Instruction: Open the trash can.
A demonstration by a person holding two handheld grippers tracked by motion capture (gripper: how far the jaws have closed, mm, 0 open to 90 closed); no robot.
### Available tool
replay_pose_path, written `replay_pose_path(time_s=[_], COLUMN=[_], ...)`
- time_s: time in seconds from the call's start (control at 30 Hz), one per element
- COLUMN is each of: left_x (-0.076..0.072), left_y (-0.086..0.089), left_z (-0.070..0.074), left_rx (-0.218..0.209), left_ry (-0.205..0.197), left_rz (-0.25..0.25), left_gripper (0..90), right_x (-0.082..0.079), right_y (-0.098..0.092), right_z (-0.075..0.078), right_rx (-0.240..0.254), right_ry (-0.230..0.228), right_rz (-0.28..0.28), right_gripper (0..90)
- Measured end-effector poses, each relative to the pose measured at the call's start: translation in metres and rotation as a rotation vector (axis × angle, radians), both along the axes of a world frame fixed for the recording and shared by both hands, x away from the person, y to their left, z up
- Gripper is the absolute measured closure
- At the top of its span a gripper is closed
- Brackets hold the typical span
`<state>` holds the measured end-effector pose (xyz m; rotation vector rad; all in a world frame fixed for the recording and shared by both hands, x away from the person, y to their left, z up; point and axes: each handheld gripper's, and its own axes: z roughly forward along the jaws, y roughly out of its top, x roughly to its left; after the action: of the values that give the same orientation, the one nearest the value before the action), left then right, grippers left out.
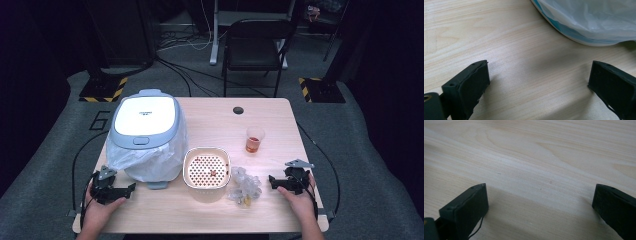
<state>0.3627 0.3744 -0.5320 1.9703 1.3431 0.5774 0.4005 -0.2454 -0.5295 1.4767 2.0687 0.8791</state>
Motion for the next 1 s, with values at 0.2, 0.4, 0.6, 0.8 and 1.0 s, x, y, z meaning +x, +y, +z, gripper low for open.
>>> replay_pose_path(time_s=[0.2, 0.4, 0.6, 0.8, 1.0], left_x=[-0.001, -0.002, -0.006, -0.014, -0.020], left_y=[0.001, 0.000, 0.000, -0.005, -0.003], left_z=[0.000, 0.001, 0.002, 0.004, 0.015], left_rx=[-0.005, -0.008, -0.014, -0.037, -0.072], left_ry=[-0.020, -0.026, -0.040, -0.044, 0.002], left_rz=[-0.002, -0.002, -0.006, -0.027, -0.011], left_gripper=[12.6, 16.6, 26.8, 47.7, 59.0], right_x=[-0.001, -0.002, -0.004, -0.008, -0.012], right_y=[0.000, 0.001, 0.001, 0.000, -0.003], right_z=[0.000, 0.000, 0.001, 0.003, 0.008], right_rx=[-0.001, 0.007, 0.009, 0.010, 0.042], right_ry=[0.001, -0.004, -0.007, -0.018, 0.020], right_rz=[-0.001, -0.009, -0.005, -0.012, -0.029], right_gripper=[0.3, 1.4, 4.8, 14.7, 22.0])
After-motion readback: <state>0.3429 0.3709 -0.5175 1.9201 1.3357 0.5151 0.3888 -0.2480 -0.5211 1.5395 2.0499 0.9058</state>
